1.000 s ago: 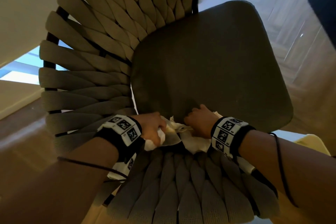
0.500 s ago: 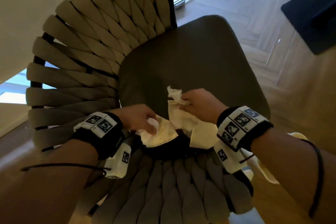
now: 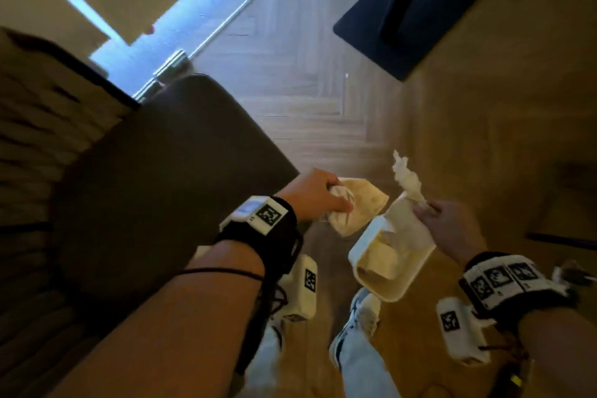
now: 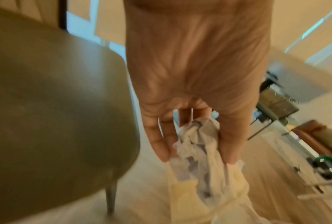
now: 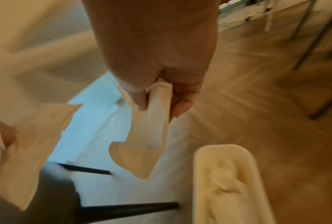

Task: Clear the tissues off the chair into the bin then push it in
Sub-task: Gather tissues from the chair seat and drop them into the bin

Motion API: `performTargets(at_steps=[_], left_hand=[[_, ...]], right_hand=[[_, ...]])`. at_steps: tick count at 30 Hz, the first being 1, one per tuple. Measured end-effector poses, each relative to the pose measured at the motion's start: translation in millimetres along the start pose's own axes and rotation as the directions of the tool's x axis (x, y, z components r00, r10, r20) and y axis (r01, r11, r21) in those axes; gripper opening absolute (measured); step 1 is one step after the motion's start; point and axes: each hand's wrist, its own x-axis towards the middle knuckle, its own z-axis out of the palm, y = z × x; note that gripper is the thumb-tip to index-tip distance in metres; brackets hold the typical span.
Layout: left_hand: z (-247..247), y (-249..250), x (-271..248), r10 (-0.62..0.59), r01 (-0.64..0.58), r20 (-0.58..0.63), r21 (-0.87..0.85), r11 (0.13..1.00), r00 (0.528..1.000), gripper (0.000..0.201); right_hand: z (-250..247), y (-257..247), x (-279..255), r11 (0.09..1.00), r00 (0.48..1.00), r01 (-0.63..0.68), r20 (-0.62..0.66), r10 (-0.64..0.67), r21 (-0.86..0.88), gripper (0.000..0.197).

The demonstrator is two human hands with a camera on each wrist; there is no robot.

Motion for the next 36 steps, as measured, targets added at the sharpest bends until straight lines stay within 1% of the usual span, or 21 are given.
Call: performTargets(at_steps=[2,5,6,8,10,12,14,16,18,20,22,24,25,27,29,31,33,34,35,36], left_hand=[[56.8,15.5,42.6,-0.036,0.036,0.017,0.018,0.999,0.999,0.03],[138.5,11.4,93.2,-0.139,0.14,-0.024,0.067,0.988,0.99,0.031],[162.4,4.3,106.7,-0.181,0.183,-0.033,0.086,0.979,0.983,0.03],[207.5,-15.8,130.1,-0.255,0.258,-0.039,0.118,0.959,0.966,0.029],[242.6,-37.0,149.9,-0.302,0.306,-0.048,0.145,0.941,0.952,0.032],[268.4,-53.7,165.4,-0.322,0.325,-0.049,0.168,0.931,0.946,0.036],[286.3,-63.5,174.2,-0.347,0.345,-0.024,0.168,0.923,0.938,0.041],[296.1,-67.5,177.3,-0.367,0.362,0.011,0.139,0.922,0.93,0.052],[299.1,-67.7,174.9,-0.373,0.367,0.033,0.119,0.922,0.927,0.061],[293.0,-64.3,166.2,-0.365,0.36,0.03,0.104,0.927,0.931,0.058],[278.0,-56.7,149.4,-0.345,0.345,-0.012,0.076,0.936,0.939,0.049],[255.9,-46.4,126.4,-0.317,0.321,-0.062,0.073,0.944,0.947,0.04],[242.3,-41.0,113.0,-0.302,0.308,-0.082,0.076,0.948,0.95,0.033],[208.1,-28.9,83.1,-0.279,0.284,-0.112,0.03,0.958,0.954,0.015],[165.6,-16.3,47.5,-0.257,0.256,-0.117,-0.027,0.966,0.959,0.006],[116.7,-8.0,9.2,-0.237,0.229,-0.142,-0.066,0.971,0.961,0.005],[65.3,-13.5,-25.9,-0.198,0.183,-0.176,-0.099,0.978,0.964,0.011],[39.7,-22.0,-41.8,-0.189,0.176,-0.192,-0.081,0.981,0.963,0.014],[16.3,-35.2,-54.8,-0.199,0.194,-0.205,-0.044,0.98,0.958,0.017],[-6.3,-51.5,-67.3,-0.232,0.237,-0.219,-0.003,0.971,0.948,0.018]], right_hand=[[0.5,54.8,10.1,0.995,0.995,-0.1,0.024,0.1,-0.014,0.027],[21.8,119.5,28.2,0.981,0.98,-0.194,0.035,0.195,-0.023,0.041],[33.0,138.0,36.1,0.977,0.976,-0.21,0.044,0.212,-0.038,0.041],[55.4,168.4,50.8,0.969,0.965,-0.229,0.108,0.239,-0.096,0.033],[75.6,193.3,65.7,0.961,0.953,-0.236,0.159,0.258,-0.144,0.031],[88.7,207.2,75.1,0.958,0.948,-0.25,0.164,0.272,-0.143,0.032],[96.8,211.1,80.2,0.957,0.942,-0.274,0.177,0.287,-0.094,0.031],[100.9,210.3,82.6,0.954,0.934,-0.299,0.194,0.299,-0.034,0.039],[99.9,206.3,80.9,0.955,0.936,-0.296,0.199,0.291,-0.003,0.051],[93.7,198.9,73.7,0.96,0.943,-0.282,0.187,0.277,0.0,0.058],[85.8,188.7,63.9,0.964,0.95,-0.267,0.167,0.265,-0.009,0.059],[77.3,170.5,51.4,0.973,0.962,-0.222,0.149,0.23,-0.066,0.057],[74.1,157.3,43.8,0.979,0.971,-0.177,0.145,0.191,-0.103,0.055],[69.0,121.2,27.3,0.986,0.986,-0.054,0.147,0.078,-0.157,0.047],[66.1,73.1,7.3,0.979,0.981,0.087,0.188,-0.051,-0.186,0.039],[69.6,21.4,-13.8,0.952,0.943,0.228,0.29,-0.163,-0.205,0.029],[83.1,-26.5,-31.1,0.927,0.881,0.327,0.416,-0.226,-0.187,0.021],[92.5,-46.8,-38.1,0.909,0.846,0.373,0.47,-0.251,-0.185,0.02],[102.1,-64.6,-43.8,0.888,0.816,0.419,0.509,-0.275,-0.192,0.021],[113.5,-80.2,-47.2,0.864,0.792,0.462,0.532,-0.301,-0.198,0.025]])
